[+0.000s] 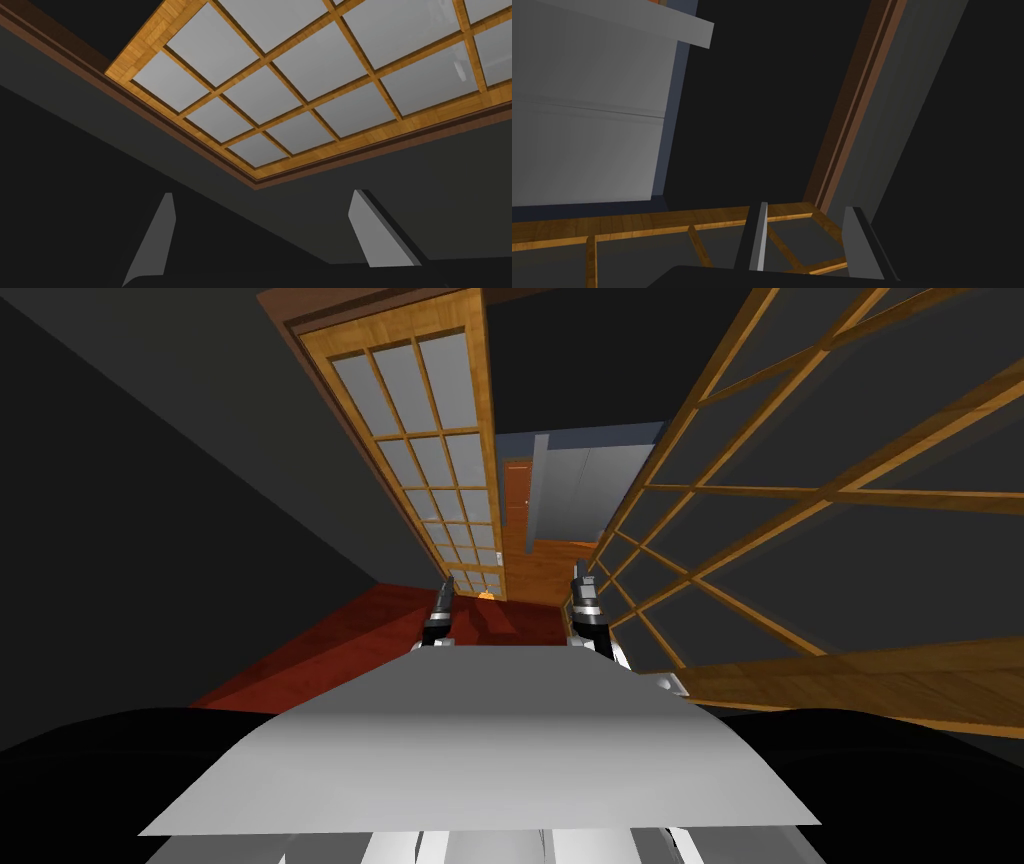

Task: Pull the door open

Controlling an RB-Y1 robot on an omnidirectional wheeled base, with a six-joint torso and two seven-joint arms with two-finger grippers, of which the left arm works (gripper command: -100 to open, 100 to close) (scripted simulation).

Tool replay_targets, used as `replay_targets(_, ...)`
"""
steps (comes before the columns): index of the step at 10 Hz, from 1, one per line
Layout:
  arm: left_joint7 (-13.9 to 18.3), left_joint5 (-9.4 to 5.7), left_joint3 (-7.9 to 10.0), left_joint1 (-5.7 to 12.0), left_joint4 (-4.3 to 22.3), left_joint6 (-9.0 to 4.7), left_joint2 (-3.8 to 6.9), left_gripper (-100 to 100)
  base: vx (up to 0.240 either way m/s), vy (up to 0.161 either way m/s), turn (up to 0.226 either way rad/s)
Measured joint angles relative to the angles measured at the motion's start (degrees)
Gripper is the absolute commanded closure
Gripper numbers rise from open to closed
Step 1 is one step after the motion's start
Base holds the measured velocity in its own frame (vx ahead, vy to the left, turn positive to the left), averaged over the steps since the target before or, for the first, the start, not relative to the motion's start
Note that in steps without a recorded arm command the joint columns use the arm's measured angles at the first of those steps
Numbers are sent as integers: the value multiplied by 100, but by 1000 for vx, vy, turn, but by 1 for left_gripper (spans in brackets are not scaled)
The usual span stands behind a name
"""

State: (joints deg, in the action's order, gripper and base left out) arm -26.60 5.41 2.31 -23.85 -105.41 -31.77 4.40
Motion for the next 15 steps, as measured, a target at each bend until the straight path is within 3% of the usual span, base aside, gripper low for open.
replay_targets(8,-966,161,248,315,1171,-354,127,-100,105,-16,-69)
replay_targets(15,-1843,320,439,561,2172,-658,165,-100,104,-11,-71)
